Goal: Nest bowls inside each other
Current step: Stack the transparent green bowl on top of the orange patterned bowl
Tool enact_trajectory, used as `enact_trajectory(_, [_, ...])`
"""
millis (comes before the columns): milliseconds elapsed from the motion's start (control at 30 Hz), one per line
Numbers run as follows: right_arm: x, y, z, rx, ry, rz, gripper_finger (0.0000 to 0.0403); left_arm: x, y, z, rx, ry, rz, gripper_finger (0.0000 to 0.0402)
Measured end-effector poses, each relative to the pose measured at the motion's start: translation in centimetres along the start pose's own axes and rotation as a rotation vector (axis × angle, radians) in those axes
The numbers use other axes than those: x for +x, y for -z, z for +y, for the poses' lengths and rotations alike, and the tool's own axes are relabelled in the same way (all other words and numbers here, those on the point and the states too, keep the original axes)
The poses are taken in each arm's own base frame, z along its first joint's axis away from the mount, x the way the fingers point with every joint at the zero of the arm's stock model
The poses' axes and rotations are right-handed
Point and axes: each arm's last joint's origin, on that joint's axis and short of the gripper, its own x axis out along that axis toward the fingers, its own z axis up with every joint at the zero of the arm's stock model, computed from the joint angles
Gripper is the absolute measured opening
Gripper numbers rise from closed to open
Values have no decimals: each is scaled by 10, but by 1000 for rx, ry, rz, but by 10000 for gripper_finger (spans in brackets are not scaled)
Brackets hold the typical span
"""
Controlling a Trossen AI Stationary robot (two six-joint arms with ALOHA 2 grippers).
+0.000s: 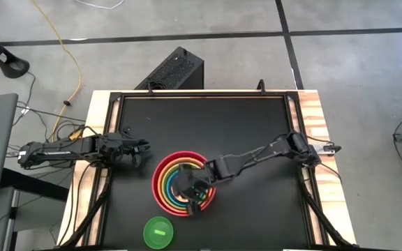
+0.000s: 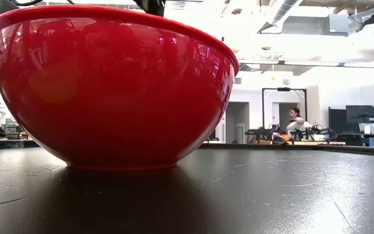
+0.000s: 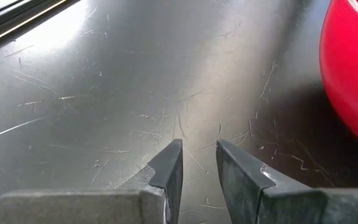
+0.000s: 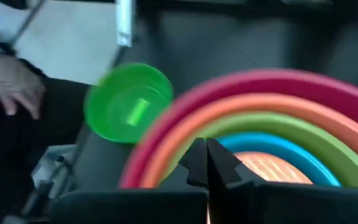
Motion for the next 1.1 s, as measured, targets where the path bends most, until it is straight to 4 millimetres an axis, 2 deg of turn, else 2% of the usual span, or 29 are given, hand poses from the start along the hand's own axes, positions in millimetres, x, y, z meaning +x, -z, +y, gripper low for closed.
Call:
enact_trajectory(233, [1, -5, 45, -73, -92, -124, 4, 0, 0, 0, -1, 0, 0, 87])
enact_trajectory(467, [-6, -8, 99, -199, -199, -282, 4, 0, 0, 0, 0, 1, 0, 87])
enact_trajectory(600, [-7, -2, 126, -228, -258, -367, 4, 0, 0, 0, 0, 0, 0, 87])
enact_trajectory(800, [-6, 14, 165, -266, -329, -379, 8, 0, 0, 0, 0, 0, 0, 87])
enact_trajectory(967, [25, 41, 191, -315, -348, -364, 9, 0, 0, 0, 0, 0, 0, 87])
enact_trajectory(1100, [49, 56, 196, -348, -318, -352, 12, 0, 0, 0, 0, 0, 0, 87])
